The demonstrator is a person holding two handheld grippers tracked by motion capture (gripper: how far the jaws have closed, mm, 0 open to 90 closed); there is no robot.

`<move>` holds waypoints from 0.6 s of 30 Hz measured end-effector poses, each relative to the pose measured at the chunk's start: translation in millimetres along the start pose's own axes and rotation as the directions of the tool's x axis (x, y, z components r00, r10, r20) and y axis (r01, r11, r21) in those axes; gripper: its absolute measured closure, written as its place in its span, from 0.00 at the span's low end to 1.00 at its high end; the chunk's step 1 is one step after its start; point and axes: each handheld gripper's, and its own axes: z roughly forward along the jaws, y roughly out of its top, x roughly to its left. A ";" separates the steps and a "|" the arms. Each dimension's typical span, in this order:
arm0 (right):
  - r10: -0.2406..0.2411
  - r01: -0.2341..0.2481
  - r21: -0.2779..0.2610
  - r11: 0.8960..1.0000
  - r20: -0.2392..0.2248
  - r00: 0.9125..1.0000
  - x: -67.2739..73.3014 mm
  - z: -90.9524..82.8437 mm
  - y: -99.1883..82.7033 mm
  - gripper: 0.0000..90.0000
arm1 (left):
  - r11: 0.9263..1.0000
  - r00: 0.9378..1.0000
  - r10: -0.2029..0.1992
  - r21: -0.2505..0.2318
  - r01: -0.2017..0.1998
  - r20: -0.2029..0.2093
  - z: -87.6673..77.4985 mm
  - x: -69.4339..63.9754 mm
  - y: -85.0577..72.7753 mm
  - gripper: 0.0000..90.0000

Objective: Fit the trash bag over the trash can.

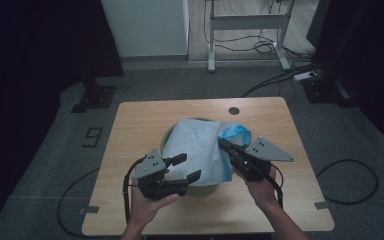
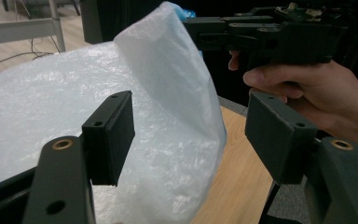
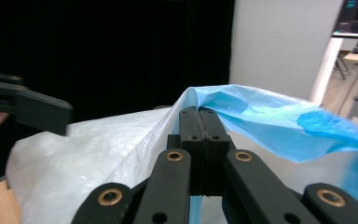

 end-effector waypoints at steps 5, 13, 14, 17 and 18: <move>-0.016 0.016 0.009 1.000 -0.033 0.999 11.8 9.0 1.7 0.99 | 0.999 1.000 -0.020 0.039 0.019 0.010 14.0 -2.0 -4.0 0.36; -0.021 0.020 -0.012 1.000 -0.070 0.997 21.9 5.0 6.9 0.99 | 0.999 1.000 -0.003 0.047 0.001 0.030 24.7 -5.6 -5.2 0.70; -0.022 0.021 -0.013 1.000 -0.070 0.997 22.2 4.1 6.8 0.99 | 0.999 1.000 0.001 0.038 -0.002 0.031 24.2 -5.7 -5.6 0.76; -0.018 0.017 -0.016 1.000 -0.074 0.997 20.9 1.7 5.3 0.98 | 1.000 1.000 0.003 0.009 -0.003 0.029 21.5 -4.3 -6.3 0.90; -0.015 0.014 -0.018 1.000 -0.076 0.997 20.2 0.8 4.6 0.96 | 1.000 0.999 0.000 -0.003 0.000 0.032 20.4 -3.0 -6.6 0.94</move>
